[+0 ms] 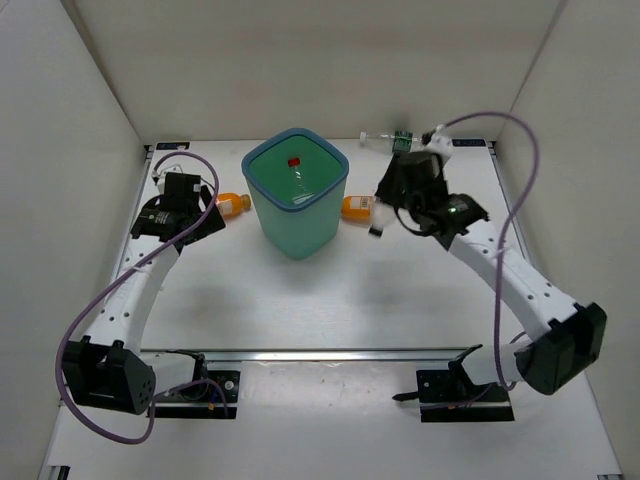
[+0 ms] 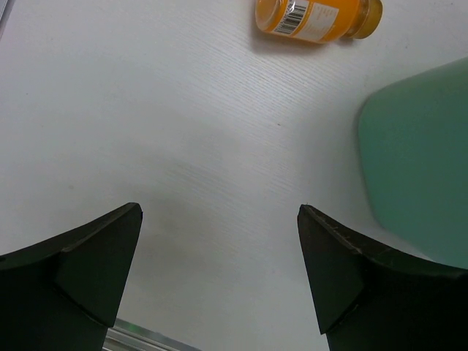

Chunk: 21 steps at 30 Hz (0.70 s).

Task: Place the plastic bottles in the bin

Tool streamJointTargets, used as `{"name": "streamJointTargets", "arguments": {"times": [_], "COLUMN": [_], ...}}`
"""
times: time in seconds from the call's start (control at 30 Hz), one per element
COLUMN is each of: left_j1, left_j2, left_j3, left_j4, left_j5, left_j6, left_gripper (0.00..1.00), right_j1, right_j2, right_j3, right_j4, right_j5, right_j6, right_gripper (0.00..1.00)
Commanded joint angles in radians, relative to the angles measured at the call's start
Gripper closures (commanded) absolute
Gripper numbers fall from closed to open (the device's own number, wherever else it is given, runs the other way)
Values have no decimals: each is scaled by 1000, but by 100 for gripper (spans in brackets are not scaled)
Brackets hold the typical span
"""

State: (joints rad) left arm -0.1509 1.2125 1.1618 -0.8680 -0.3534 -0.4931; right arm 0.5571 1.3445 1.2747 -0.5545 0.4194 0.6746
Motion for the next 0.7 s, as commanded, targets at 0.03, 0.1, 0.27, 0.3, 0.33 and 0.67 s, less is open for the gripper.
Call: {"name": "streamJointTargets", "arguments": {"times": [0.03, 0.1, 0.27, 0.3, 0.33, 0.67], "left_j1": [11, 13, 40, 50, 60, 114], "left_j2": [-25, -21, 42, 67, 103, 401], "left_j3": [-4, -2, 30, 39, 61, 188], "left_j4": [21, 32, 46, 46, 53, 179], "left_j5": [25, 25, 39, 51, 60, 162], "left_j6": [-19, -13, -16, -21, -21, -119], "left_gripper": [2, 1, 2, 1, 2, 1], "right_j1": [0, -6, 38, 58, 70, 161], "right_j2": [-68, -18, 220, 293, 353, 512], "right_j3": [149, 198, 420, 483, 536, 620], "right_j4": [306, 460, 535, 536, 533, 518], "right_j5": [70, 6, -136, -145, -145, -228], "right_j6": [-347, -378, -453, -469, -501, -570], "right_gripper": [90, 91, 87, 86, 87, 35]}}
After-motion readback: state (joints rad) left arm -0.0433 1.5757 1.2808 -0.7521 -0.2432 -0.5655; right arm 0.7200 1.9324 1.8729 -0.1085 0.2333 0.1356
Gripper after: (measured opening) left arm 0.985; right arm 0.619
